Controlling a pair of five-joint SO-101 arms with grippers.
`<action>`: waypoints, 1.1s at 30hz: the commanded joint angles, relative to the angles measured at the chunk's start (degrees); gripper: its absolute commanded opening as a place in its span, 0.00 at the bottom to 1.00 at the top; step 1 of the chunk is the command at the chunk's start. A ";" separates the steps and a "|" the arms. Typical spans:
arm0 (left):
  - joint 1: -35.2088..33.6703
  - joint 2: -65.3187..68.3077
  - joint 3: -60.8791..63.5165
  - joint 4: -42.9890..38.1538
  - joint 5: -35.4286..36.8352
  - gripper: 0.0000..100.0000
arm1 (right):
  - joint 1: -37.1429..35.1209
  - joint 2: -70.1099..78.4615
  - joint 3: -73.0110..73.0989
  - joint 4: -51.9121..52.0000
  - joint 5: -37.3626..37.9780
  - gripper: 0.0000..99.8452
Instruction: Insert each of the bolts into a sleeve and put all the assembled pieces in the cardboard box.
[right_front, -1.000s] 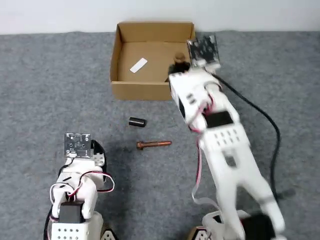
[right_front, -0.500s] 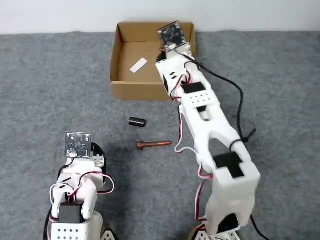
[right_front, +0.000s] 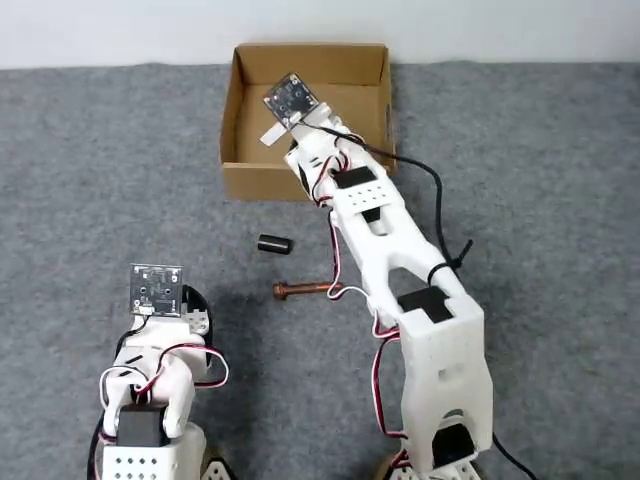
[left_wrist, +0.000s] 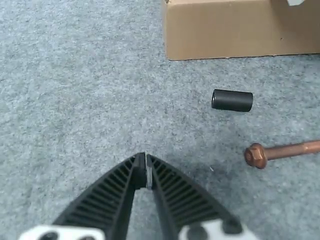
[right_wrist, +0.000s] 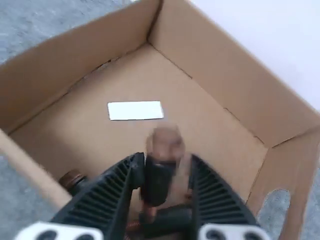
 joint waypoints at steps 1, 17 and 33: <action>-0.26 -0.09 -0.31 0.53 -0.53 0.01 | -0.84 -3.47 -4.48 3.91 -1.93 0.13; -0.35 -0.09 -0.31 0.53 -0.53 0.01 | -2.68 -14.81 -4.57 17.89 -5.63 0.01; -4.31 0.00 -0.31 -0.35 -0.53 0.01 | -11.56 -16.22 -4.48 44.79 -5.45 0.10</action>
